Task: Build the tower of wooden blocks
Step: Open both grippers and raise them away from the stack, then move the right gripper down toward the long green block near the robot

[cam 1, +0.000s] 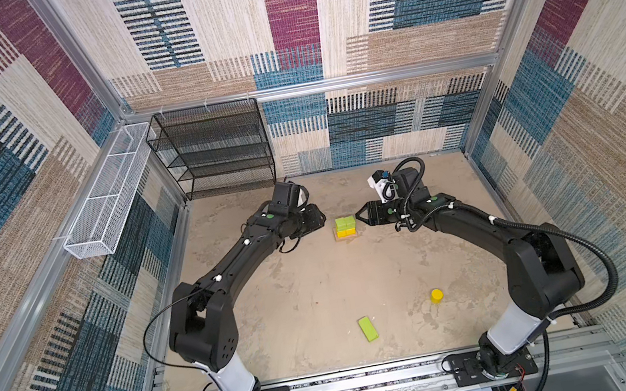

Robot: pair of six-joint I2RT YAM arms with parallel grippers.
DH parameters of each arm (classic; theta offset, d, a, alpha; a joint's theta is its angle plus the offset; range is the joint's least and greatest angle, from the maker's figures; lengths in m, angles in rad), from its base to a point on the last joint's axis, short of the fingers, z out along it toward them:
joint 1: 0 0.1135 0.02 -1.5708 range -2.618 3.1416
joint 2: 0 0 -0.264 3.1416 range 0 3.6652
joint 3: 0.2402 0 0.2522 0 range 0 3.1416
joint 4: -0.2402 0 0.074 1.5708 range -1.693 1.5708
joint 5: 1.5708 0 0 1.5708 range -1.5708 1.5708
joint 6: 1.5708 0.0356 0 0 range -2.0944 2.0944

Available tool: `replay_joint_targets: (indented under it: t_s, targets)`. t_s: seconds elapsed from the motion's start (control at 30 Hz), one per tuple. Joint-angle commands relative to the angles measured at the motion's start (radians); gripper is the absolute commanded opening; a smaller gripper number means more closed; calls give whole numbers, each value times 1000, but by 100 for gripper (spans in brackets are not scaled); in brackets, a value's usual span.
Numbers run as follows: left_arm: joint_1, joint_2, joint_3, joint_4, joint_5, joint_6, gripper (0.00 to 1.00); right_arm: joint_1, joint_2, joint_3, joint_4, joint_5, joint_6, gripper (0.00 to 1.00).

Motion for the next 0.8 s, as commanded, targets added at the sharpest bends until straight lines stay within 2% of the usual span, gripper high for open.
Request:
replay_joint_targets:
  t_s: [0.0, 0.17, 0.4, 0.57, 0.77]
  targets:
    - [2, -91, -86, 69, -51, 27, 49, 38, -65, -53, -29, 81, 29, 57]
    - [7, -243, -227, 114, -81, 30, 49, 112, -170, -159, -56, 141, 86, 57]
    - [11, -381, -293, 103, -119, 43, 49, 259, -266, -282, -92, 212, 187, 57]
    - [12, -427, -316, 93, -138, 49, 49, 359, -280, -341, -134, 251, 258, 58]
    - [13, -436, -321, 92, -133, 53, 48, 453, -292, -405, -144, 243, 334, 63]
